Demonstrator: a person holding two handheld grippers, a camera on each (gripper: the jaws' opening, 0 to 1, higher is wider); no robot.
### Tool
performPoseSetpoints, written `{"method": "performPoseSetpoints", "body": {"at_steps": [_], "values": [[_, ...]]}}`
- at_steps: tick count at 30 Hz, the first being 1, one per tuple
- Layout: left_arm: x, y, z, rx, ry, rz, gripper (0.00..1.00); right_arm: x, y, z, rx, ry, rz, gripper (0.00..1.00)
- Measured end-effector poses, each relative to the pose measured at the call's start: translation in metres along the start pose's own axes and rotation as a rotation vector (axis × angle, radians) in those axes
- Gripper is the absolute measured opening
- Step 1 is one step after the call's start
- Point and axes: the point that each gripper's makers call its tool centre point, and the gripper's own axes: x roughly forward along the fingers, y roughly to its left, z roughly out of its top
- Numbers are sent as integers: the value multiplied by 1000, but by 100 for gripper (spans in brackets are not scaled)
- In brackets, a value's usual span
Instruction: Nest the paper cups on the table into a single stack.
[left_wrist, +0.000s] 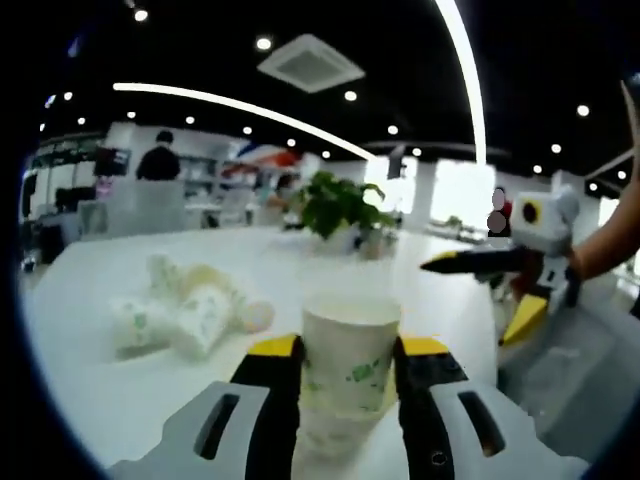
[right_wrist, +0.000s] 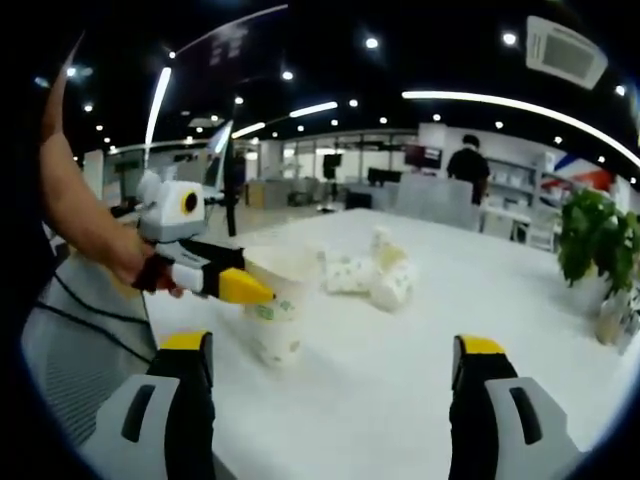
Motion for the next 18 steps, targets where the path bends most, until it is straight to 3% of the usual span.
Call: {"method": "performPoseSetpoints", "body": {"at_steps": [6,18], "values": [[-3,3,-9,-5,26,12,35,0,1,-1,-3,4,0,97],[-6,6,-13,25,52,29,38,0,2,-2,-7,7,4,97]]}}
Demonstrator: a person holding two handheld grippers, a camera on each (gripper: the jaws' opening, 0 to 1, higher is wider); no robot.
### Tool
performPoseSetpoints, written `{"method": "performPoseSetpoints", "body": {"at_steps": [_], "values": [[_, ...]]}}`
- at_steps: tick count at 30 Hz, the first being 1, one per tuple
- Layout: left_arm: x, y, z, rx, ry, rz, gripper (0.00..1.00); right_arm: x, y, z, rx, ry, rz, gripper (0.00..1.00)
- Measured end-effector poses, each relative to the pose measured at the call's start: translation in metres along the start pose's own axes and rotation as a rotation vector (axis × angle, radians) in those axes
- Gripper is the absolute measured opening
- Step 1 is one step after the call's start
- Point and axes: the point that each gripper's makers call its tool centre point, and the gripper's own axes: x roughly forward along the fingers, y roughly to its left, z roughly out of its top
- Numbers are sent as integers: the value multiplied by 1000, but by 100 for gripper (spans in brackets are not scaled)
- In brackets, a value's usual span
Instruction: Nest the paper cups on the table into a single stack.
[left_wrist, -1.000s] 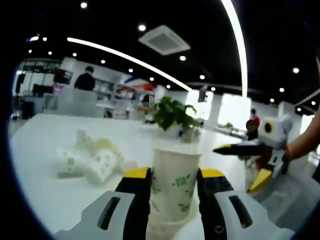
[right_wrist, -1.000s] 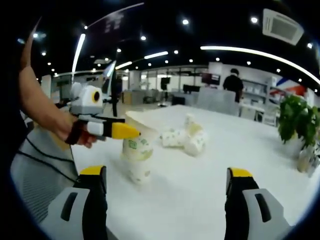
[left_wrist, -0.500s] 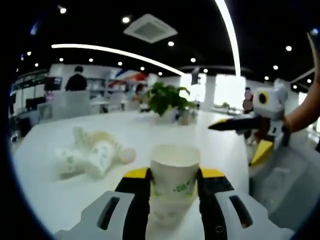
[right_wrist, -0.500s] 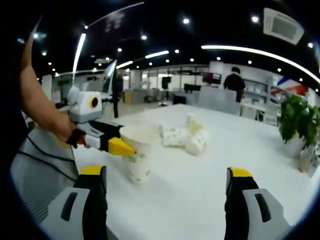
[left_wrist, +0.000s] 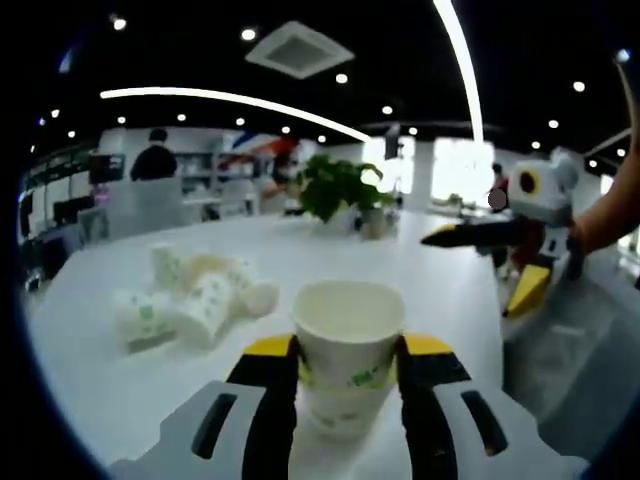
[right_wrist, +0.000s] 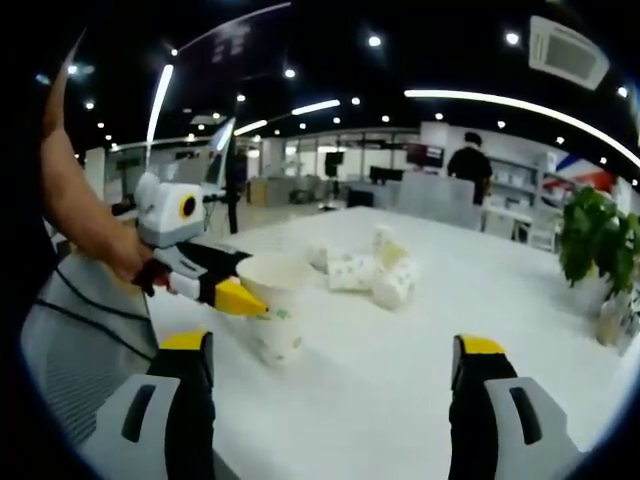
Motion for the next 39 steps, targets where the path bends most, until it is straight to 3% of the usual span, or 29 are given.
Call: {"method": "performPoseSetpoints", "body": {"at_steps": [6,11,16,24,31,39], "values": [[-1,2,5,-5,-14,15,46,0,-1,1,2,-6,-4,97],[-4,8,18,-42,-51,41,76,-1,-3,2,4,-12,-7,97],[-10,19,31,-46,-66,61,89,-1,-2,2,5,-13,-7,97],[-32,41,43,-33,-59,115,98,0,-1,3,3,-14,0,98],[-67,64,26,-40,27,200,97,-3,-15,8,38,-33,-42,98],[-101,71,15,-64,42,258,98,-2,-20,9,36,-29,-58,98]]}}
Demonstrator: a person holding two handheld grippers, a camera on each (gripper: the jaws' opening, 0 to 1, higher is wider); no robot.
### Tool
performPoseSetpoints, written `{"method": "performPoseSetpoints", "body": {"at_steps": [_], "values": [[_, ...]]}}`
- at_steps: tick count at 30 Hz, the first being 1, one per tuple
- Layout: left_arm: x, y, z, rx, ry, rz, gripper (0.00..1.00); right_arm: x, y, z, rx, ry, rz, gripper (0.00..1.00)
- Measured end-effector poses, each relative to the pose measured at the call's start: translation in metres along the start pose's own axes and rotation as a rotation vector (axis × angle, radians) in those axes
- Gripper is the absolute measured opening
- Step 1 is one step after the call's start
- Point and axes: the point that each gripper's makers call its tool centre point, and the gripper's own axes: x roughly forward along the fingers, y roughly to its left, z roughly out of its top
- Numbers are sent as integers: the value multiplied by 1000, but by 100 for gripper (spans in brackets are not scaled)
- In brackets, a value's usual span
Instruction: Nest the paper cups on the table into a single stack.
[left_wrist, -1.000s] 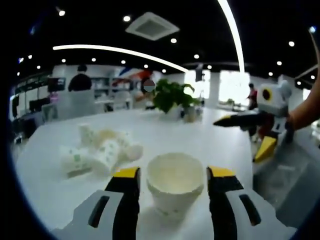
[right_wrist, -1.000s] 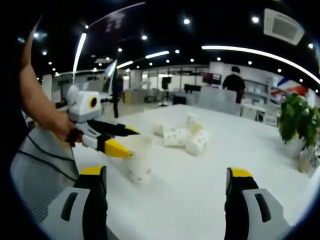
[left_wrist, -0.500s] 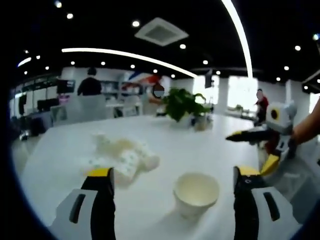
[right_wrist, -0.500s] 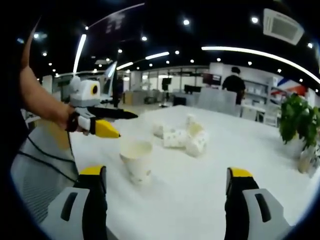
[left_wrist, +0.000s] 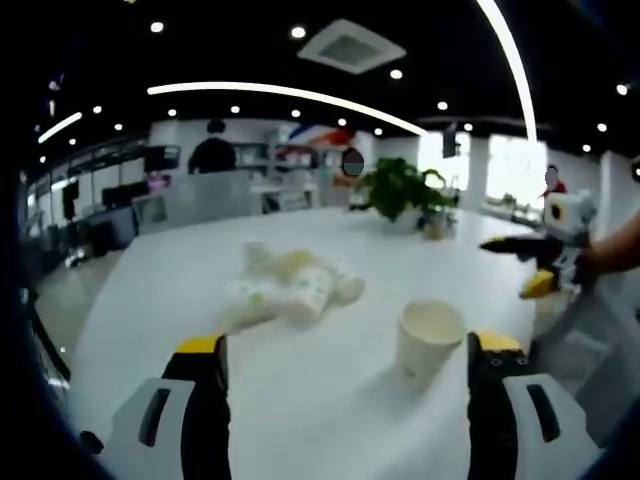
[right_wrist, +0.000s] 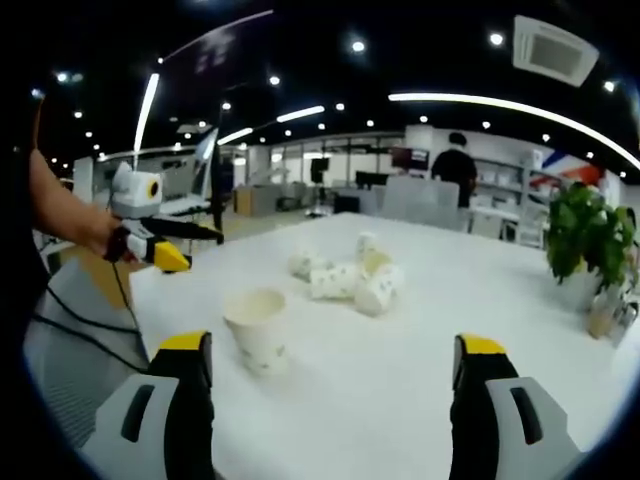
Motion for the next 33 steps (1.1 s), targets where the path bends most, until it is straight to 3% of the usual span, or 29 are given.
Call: {"method": "performPoseSetpoints", "body": {"at_steps": [6,8,14,21,27,33], "values": [[-24,1,2,-36,-24,57,98,-1,-5,2,26,-12,-14,99],[-31,7,-2,-24,-37,107,98,-1,-6,3,32,-16,-16,99],[-42,3,-16,-77,-12,102,98,-1,-8,3,35,-22,-18,99],[-44,-7,-18,-107,-15,84,98,-2,-11,4,56,-36,-30,99],[-39,-8,-9,-61,-19,100,98,-2,-11,3,70,-34,-31,99],[-35,-7,-15,-60,-6,109,98,-2,-8,2,65,-29,-18,98]]}}
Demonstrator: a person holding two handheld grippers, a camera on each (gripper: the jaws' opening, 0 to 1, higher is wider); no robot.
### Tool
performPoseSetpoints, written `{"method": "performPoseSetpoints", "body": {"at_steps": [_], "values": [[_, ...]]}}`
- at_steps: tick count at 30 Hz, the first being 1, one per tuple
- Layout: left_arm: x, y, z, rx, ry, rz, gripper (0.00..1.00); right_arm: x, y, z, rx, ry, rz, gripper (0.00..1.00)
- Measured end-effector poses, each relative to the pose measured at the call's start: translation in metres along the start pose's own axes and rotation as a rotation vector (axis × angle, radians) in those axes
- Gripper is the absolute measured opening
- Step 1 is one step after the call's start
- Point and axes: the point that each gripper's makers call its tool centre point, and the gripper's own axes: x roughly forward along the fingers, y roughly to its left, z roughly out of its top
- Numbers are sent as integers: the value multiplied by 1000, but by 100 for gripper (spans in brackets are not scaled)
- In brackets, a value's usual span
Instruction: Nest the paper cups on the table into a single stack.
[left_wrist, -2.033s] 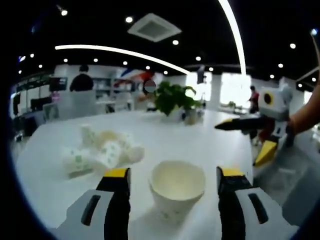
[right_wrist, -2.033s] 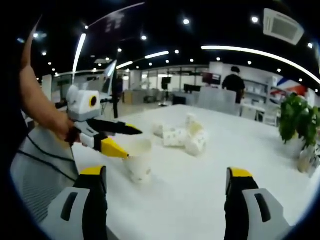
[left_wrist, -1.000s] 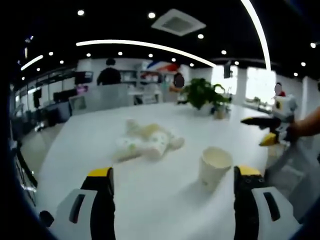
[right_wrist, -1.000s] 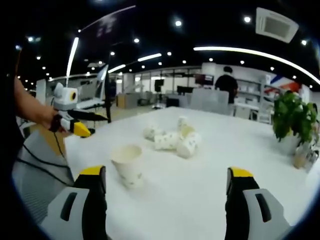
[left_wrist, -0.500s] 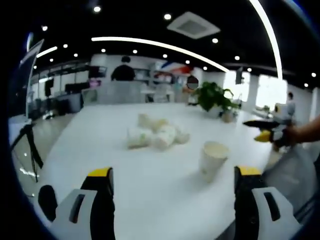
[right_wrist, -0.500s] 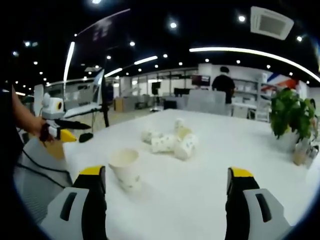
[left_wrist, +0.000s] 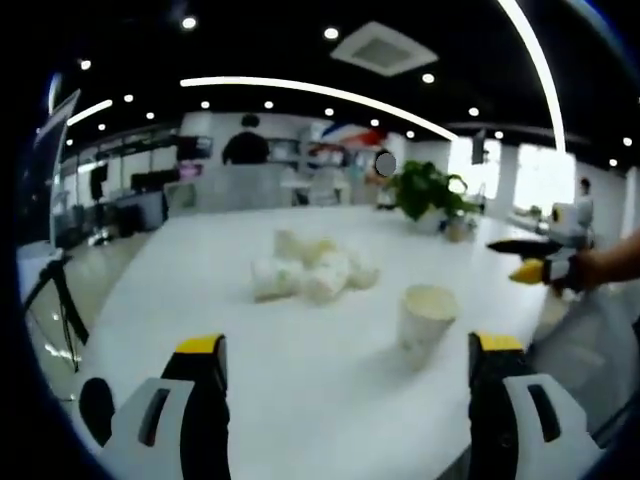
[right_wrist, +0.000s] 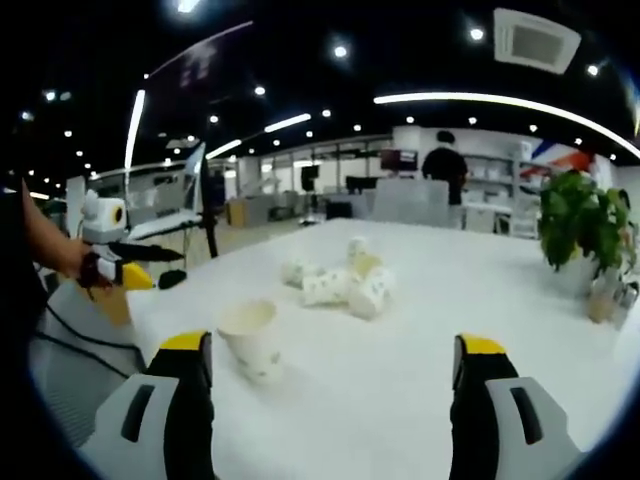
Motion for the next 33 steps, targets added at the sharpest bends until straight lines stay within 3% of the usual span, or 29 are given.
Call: {"method": "performPoseSetpoints", "body": {"at_steps": [8,11,16,20,23,27,33], "values": [[3,-13,-2,39,18,-50,98,2,-6,-2,20,7,-12,98],[1,-14,11,59,-28,-50,98,2,-3,-3,12,8,-3,98],[3,-2,-10,21,65,16,98,3,-2,-4,5,17,2,98],[3,-7,-3,34,13,-16,98,6,-10,-7,34,27,-8,98],[6,-23,-17,20,89,-87,98,9,-12,-9,21,40,-5,98],[5,-26,-14,60,70,-90,98,18,-7,-15,1,81,40,98],[5,-23,-21,78,108,-72,98,30,-9,-13,9,109,57,99]]}}
